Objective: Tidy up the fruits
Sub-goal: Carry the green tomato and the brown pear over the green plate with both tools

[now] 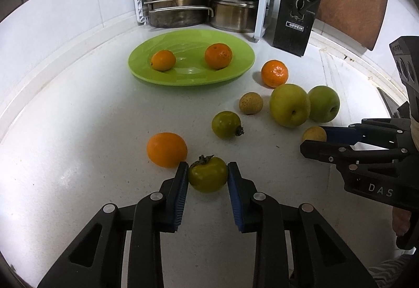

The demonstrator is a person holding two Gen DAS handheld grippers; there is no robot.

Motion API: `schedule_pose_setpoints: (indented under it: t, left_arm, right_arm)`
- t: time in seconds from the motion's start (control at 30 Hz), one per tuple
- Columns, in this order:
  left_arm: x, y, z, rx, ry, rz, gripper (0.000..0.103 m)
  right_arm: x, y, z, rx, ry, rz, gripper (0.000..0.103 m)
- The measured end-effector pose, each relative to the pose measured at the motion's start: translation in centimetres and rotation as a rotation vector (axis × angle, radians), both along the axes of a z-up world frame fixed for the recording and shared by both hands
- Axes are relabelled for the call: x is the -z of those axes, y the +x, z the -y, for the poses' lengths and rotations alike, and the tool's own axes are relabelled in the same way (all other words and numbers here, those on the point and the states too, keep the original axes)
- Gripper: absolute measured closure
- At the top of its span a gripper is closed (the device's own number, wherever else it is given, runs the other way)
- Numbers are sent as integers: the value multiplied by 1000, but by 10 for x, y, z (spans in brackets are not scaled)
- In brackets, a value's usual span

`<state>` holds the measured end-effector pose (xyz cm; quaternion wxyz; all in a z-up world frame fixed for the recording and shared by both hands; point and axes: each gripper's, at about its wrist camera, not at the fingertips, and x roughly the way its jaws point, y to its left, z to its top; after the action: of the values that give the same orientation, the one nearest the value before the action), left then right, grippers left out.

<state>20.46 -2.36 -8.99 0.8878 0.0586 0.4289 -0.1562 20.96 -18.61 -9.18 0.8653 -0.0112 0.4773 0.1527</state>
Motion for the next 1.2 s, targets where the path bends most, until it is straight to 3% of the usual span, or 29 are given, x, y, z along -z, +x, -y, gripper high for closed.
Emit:
schedule_pose_setpoints:
  t: [0.4, 0.67, 1.2]
  left_arm:
    - [-26, -6, -4, 4, -20, 70, 73]
    - [-48, 1, -5, -5, 6, 131, 73]
    - [-90, 49, -17, 14, 17, 204, 73]
  right_arm:
    - [-27, -2, -5, -23, 39, 64, 72]
    - [-48, 7, -12, -50, 40, 144, 72]
    - [-101, 55, -29, -103, -11, 299, 72]
